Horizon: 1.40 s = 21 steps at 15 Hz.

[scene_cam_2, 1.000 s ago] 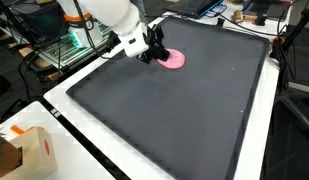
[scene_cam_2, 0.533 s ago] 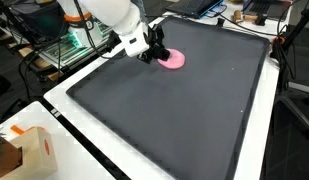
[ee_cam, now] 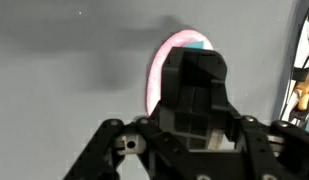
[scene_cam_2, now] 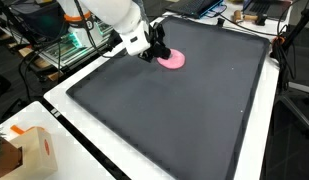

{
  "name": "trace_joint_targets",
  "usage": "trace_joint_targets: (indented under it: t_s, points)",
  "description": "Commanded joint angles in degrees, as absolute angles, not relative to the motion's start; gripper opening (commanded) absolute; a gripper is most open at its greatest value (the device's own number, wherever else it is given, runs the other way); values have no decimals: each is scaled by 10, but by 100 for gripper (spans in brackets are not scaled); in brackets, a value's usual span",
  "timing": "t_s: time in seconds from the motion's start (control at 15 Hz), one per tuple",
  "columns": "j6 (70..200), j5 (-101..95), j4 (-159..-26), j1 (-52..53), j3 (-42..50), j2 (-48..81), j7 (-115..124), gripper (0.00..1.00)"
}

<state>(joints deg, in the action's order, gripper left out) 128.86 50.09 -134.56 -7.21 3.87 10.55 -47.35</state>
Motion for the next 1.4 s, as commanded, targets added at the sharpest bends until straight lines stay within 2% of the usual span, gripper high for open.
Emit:
trace_joint_targets:
  t_s: [0.0, 0.6, 1.33]
  points:
    - [1309, 484, -1358, -67, 36, 96, -468, 29]
    - [1290, 415, -1363, -41, 20, 19, -399, 29]
    - [1279, 97, -1337, 8, -33, -96, -11, 29]
